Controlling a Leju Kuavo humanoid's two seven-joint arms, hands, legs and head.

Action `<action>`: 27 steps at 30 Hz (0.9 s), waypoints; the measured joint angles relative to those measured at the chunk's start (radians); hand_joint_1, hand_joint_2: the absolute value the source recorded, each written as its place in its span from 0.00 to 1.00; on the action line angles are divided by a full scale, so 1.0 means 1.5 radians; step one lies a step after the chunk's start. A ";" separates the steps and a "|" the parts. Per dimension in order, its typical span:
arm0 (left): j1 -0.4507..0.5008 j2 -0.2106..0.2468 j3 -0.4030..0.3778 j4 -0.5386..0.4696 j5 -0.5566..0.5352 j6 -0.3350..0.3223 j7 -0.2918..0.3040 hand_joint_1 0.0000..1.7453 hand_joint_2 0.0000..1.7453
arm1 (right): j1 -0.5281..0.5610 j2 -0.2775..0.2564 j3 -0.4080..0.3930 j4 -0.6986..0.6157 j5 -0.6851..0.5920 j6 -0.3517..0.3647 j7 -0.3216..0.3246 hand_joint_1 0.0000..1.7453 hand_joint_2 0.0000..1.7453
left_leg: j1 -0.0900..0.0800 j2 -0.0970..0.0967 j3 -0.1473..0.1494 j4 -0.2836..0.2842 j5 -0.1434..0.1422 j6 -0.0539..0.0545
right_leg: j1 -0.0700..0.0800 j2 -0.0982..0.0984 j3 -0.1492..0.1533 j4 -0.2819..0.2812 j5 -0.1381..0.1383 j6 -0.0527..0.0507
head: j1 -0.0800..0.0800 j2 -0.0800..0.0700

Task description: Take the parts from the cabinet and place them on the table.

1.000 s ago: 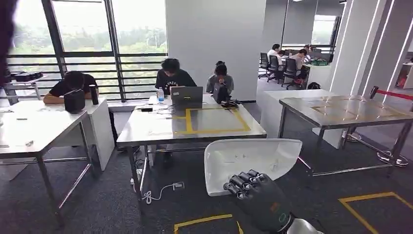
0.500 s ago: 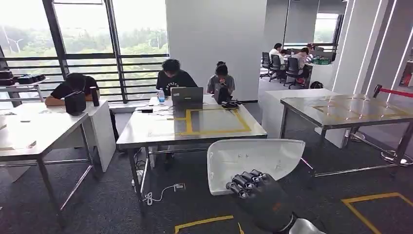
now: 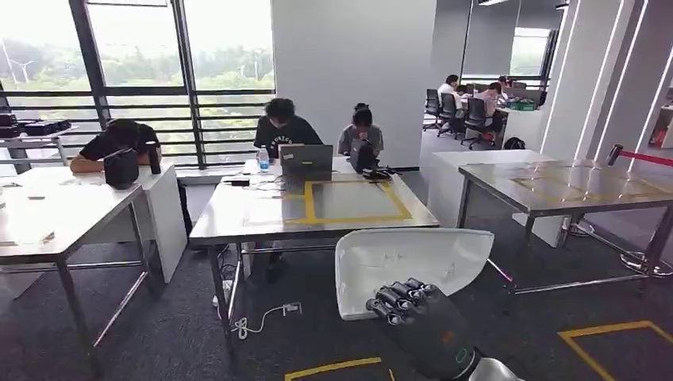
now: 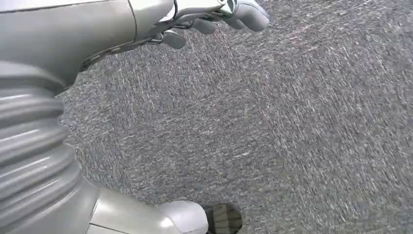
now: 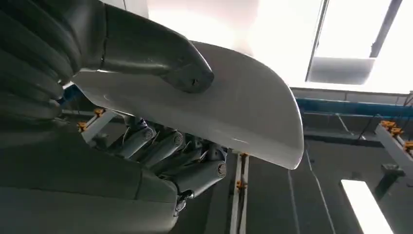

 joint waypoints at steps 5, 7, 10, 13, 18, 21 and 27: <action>0.000 0.000 0.000 0.000 0.000 0.000 0.001 0.00 1.00 | 0.001 0.000 -0.003 0.001 0.000 0.002 0.000 0.92 1.00 | 0.000 0.001 0.007 0.000 -0.009 0.011 | 0.000 0.000 -0.120 0.219 -0.075 0.007 | 0.003 0.000; 0.001 0.000 0.000 0.000 0.000 0.000 0.002 0.00 1.00 | 0.002 0.000 -0.003 0.001 0.000 0.005 0.000 0.92 1.00 | -0.001 -0.001 0.012 0.000 -0.013 0.011 | 0.000 0.000 -0.126 0.201 -0.040 0.004 | 0.003 0.000; 0.000 -0.002 0.000 0.000 0.000 0.000 0.004 0.00 1.00 | 0.001 0.000 -0.004 0.001 0.000 0.006 0.000 0.92 1.00 | -0.001 -0.004 0.026 0.000 -0.024 0.006 | 0.006 0.000 -0.051 0.017 0.058 -0.013 | 0.003 0.000; -0.001 -0.002 0.000 0.000 0.000 0.000 0.006 0.00 1.00 | 0.001 0.000 -0.004 0.001 0.000 0.007 -0.001 0.92 1.00 | -0.002 -0.004 0.026 -0.002 -0.029 -0.007 | 0.013 0.000 -0.043 0.005 0.042 -0.019 | 0.005 0.000; -0.003 -0.002 0.000 -0.001 0.000 -0.001 0.007 0.00 1.00 | 0.000 0.001 -0.005 0.000 0.000 0.008 0.000 0.92 1.00 | -0.002 0.000 -0.013 0.084 -0.070 -0.023 | 0.004 -0.001 -0.020 -0.009 0.038 -0.036 | 0.003 0.000; 0.000 0.000 0.000 -0.001 0.000 -0.001 0.008 0.00 1.00 | 0.004 0.002 -0.005 0.000 0.001 0.008 -0.002 0.92 1.00 | -0.001 0.000 -0.088 0.198 -0.095 -0.028 | 0.005 -0.001 -0.012 -0.006 0.027 -0.038 | 0.003 0.000; -0.003 0.001 0.000 -0.001 -0.001 -0.001 0.009 0.00 1.00 | 0.004 0.003 -0.005 0.000 0.001 0.009 -0.001 0.92 1.00 | -0.003 0.002 -0.011 0.004 0.009 -0.018 | 0.008 0.002 0.006 0.007 -0.002 -0.020 | 0.004 0.000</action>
